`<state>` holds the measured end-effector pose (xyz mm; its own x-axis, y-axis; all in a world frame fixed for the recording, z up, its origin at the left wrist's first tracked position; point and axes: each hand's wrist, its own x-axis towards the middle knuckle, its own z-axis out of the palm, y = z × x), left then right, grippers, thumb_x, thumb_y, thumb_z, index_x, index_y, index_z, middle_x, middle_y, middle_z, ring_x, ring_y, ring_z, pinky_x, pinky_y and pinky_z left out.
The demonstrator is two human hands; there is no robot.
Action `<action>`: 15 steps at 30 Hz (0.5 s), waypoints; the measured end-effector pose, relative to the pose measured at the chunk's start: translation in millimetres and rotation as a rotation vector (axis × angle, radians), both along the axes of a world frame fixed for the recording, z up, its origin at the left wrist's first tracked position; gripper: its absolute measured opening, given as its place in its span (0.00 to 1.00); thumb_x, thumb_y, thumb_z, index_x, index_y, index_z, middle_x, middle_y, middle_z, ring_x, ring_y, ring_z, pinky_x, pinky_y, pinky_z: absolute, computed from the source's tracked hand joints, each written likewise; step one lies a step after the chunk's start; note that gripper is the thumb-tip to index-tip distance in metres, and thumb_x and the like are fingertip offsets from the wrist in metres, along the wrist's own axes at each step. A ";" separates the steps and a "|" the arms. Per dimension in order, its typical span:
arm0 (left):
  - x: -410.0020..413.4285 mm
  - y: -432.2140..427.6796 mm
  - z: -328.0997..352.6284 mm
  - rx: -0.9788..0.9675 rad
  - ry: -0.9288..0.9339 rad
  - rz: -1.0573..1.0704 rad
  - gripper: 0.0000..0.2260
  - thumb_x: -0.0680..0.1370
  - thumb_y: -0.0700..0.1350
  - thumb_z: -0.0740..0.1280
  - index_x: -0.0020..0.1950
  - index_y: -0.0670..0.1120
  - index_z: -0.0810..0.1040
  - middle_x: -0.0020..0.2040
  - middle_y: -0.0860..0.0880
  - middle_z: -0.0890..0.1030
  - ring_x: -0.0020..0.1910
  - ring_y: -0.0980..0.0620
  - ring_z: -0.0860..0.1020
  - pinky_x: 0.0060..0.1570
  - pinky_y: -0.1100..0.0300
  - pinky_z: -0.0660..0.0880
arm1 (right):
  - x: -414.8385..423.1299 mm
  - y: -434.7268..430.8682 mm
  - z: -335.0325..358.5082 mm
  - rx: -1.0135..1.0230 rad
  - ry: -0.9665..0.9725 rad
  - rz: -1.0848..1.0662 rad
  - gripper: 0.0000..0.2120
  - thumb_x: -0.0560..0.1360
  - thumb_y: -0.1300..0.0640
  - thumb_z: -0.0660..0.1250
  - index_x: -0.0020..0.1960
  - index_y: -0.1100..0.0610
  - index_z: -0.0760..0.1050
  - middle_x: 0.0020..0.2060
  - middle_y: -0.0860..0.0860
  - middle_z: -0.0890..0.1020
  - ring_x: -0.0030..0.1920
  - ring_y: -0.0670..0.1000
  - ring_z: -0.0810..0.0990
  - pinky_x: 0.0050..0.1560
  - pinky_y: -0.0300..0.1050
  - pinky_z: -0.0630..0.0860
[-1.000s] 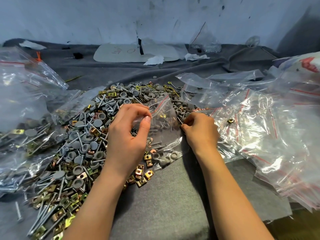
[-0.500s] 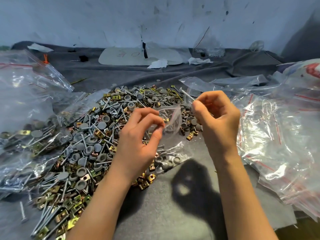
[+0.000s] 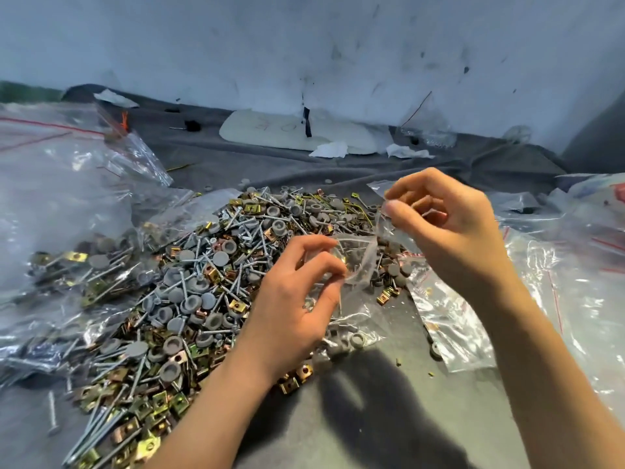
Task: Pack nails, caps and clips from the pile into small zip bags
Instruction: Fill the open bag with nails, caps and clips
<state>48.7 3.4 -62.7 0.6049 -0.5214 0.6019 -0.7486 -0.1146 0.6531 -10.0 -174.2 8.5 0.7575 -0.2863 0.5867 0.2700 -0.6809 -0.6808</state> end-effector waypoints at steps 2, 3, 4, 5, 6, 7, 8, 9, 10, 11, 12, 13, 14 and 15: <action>0.2 0.2 1.1 -0.018 0.012 0.042 0.03 0.75 0.40 0.66 0.47 0.44 0.79 0.57 0.48 0.76 0.56 0.61 0.75 0.56 0.77 0.67 | 16.6 -15.3 -2.0 -0.029 -0.037 -0.077 0.03 0.73 0.60 0.66 0.44 0.55 0.78 0.34 0.43 0.79 0.33 0.42 0.74 0.34 0.32 0.70; 0.7 0.1 1.6 -0.026 0.020 0.064 0.03 0.75 0.40 0.66 0.47 0.44 0.79 0.57 0.48 0.76 0.56 0.61 0.75 0.56 0.76 0.67 | 25.8 -22.4 -7.8 -0.071 -0.009 -0.114 0.04 0.73 0.62 0.66 0.44 0.55 0.78 0.36 0.44 0.79 0.34 0.42 0.74 0.36 0.32 0.71; 1.3 0.1 2.2 -0.034 0.026 0.081 0.03 0.75 0.40 0.66 0.46 0.45 0.79 0.56 0.49 0.77 0.56 0.61 0.75 0.56 0.76 0.67 | 33.7 -28.6 -17.1 -0.120 0.049 -0.149 0.06 0.73 0.65 0.66 0.44 0.55 0.78 0.38 0.47 0.80 0.36 0.42 0.75 0.37 0.33 0.71; 1.6 0.4 2.6 -0.041 0.026 0.095 0.03 0.75 0.40 0.66 0.46 0.45 0.79 0.56 0.49 0.77 0.56 0.62 0.74 0.56 0.77 0.66 | 39.7 -33.6 -29.7 -0.159 0.114 -0.176 0.08 0.72 0.68 0.65 0.44 0.56 0.78 0.41 0.51 0.81 0.37 0.45 0.75 0.40 0.35 0.72; 2.3 0.2 2.7 -0.049 0.022 0.108 0.03 0.75 0.40 0.66 0.46 0.46 0.79 0.56 0.50 0.77 0.57 0.62 0.74 0.56 0.77 0.66 | 43.7 -37.5 -43.8 -0.186 0.167 -0.194 0.09 0.72 0.70 0.65 0.45 0.58 0.79 0.42 0.53 0.81 0.39 0.47 0.76 0.42 0.39 0.74; 2.9 0.5 2.6 -0.056 0.019 0.118 0.03 0.75 0.40 0.66 0.46 0.46 0.78 0.55 0.50 0.77 0.56 0.62 0.74 0.56 0.76 0.67 | 44.7 -39.5 -57.7 -0.213 0.202 -0.204 0.09 0.71 0.71 0.65 0.45 0.59 0.79 0.43 0.55 0.81 0.41 0.50 0.76 0.44 0.43 0.75; 3.4 0.5 2.6 -0.063 0.019 0.131 0.03 0.75 0.40 0.66 0.46 0.46 0.78 0.55 0.51 0.77 0.56 0.62 0.74 0.56 0.75 0.68 | 43.7 -40.8 -69.9 -0.251 0.227 -0.200 0.09 0.71 0.72 0.66 0.45 0.60 0.80 0.43 0.55 0.80 0.42 0.52 0.77 0.45 0.47 0.75; 4.5 0.9 3.2 -0.067 0.024 0.145 0.03 0.76 0.40 0.65 0.46 0.46 0.79 0.55 0.51 0.77 0.56 0.62 0.75 0.56 0.73 0.69 | 42.3 -42.0 -79.2 -0.306 0.250 -0.191 0.09 0.70 0.72 0.66 0.45 0.60 0.80 0.43 0.55 0.79 0.44 0.55 0.77 0.46 0.50 0.74; 6.7 1.4 4.1 -0.063 0.030 0.154 0.03 0.76 0.41 0.65 0.46 0.46 0.79 0.55 0.52 0.77 0.56 0.62 0.75 0.56 0.72 0.70 | 42.3 -43.7 -84.9 -0.369 0.282 -0.188 0.10 0.69 0.71 0.66 0.45 0.60 0.80 0.43 0.55 0.78 0.45 0.57 0.76 0.45 0.50 0.73; 6.2 1.1 3.7 -0.054 0.039 0.158 0.04 0.76 0.41 0.65 0.46 0.46 0.79 0.55 0.52 0.77 0.56 0.62 0.75 0.56 0.72 0.70 | 41.3 -46.0 -88.4 -0.425 0.328 -0.189 0.10 0.69 0.70 0.66 0.45 0.60 0.80 0.44 0.55 0.78 0.47 0.59 0.76 0.45 0.50 0.72; 5.8 1.0 3.3 -0.048 0.043 0.159 0.04 0.76 0.41 0.65 0.47 0.46 0.79 0.55 0.52 0.77 0.56 0.61 0.75 0.56 0.72 0.71 | 41.2 -47.8 -89.0 -0.458 0.374 -0.191 0.10 0.68 0.69 0.67 0.47 0.58 0.79 0.45 0.55 0.78 0.48 0.59 0.75 0.46 0.50 0.71; 5.0 0.5 2.6 -0.041 0.047 0.160 0.03 0.76 0.42 0.65 0.47 0.46 0.79 0.56 0.52 0.77 0.55 0.61 0.76 0.56 0.72 0.71 | 41.5 -50.1 -88.8 -0.474 0.412 -0.192 0.11 0.68 0.68 0.67 0.48 0.57 0.79 0.47 0.55 0.78 0.50 0.59 0.74 0.47 0.49 0.70; 4.0 0.5 2.3 -0.028 0.047 0.157 0.03 0.76 0.42 0.65 0.47 0.46 0.79 0.56 0.52 0.77 0.55 0.60 0.76 0.56 0.71 0.71 | 41.2 -50.9 -87.8 -0.487 0.440 -0.199 0.13 0.68 0.68 0.68 0.49 0.56 0.79 0.49 0.55 0.78 0.51 0.59 0.73 0.48 0.49 0.71; 2.9 0.3 2.2 -0.012 0.045 0.150 0.03 0.76 0.42 0.65 0.47 0.46 0.79 0.56 0.51 0.77 0.55 0.60 0.76 0.56 0.71 0.71 | 40.5 -51.3 -86.7 -0.501 0.455 -0.207 0.14 0.68 0.68 0.68 0.51 0.55 0.79 0.50 0.55 0.78 0.52 0.59 0.73 0.48 0.50 0.71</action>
<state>51.6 3.6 -60.5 0.7024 -0.4158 0.5778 -0.6932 -0.2151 0.6879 30.5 -225.5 -78.2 0.9181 -0.2293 0.3232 -0.1359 -0.9483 -0.2867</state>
